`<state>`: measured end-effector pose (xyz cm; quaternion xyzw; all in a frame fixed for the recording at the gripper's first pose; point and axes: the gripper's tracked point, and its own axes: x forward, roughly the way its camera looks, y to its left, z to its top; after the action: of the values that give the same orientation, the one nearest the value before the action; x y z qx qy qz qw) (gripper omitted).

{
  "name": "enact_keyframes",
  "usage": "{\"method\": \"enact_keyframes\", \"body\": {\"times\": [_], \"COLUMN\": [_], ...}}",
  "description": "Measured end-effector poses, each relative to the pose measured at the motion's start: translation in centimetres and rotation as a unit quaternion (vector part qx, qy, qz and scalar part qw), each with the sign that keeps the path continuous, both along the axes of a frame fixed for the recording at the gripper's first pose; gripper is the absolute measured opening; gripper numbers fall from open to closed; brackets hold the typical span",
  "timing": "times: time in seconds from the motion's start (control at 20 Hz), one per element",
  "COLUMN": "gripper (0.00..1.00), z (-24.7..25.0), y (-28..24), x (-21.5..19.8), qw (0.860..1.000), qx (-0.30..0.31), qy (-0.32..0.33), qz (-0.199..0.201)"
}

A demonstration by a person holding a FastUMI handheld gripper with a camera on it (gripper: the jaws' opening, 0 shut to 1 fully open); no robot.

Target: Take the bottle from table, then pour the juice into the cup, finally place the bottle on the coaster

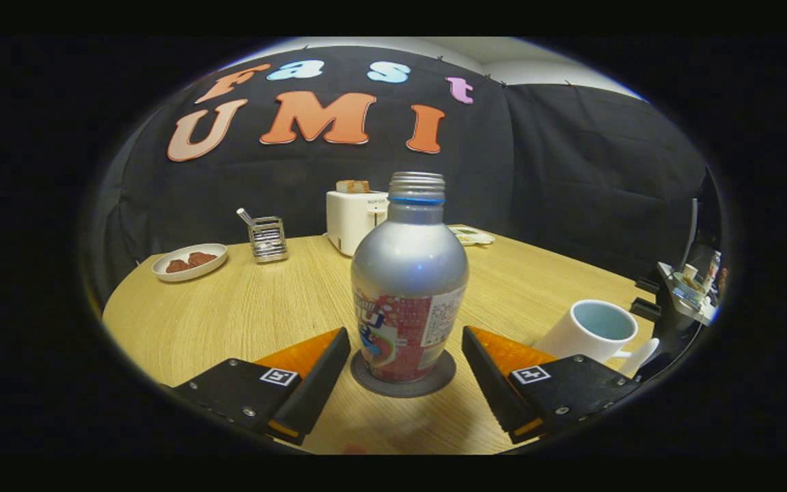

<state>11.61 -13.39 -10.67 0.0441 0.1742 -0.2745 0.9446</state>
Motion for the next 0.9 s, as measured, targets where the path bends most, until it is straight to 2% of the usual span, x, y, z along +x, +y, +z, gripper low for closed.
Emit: {"method": "enact_keyframes", "body": {"times": [0.35, 0.5, 0.75, 0.9], "gripper": [0.98, 0.98, 0.98, 0.98], "z": [2.4, 5.7, 10.6, 12.5], "y": [3.7, 7.1, 11.7, 16.2], "x": [-3.2, -4.3, -6.9, -7.4], "qw": [0.999, 0.994, 0.988, 0.978], "qx": [0.020, 0.014, -0.034, -0.021], "qy": [-0.026, -0.066, -0.082, -0.105], "qz": [0.037, 0.086, 0.128, 0.178]}}
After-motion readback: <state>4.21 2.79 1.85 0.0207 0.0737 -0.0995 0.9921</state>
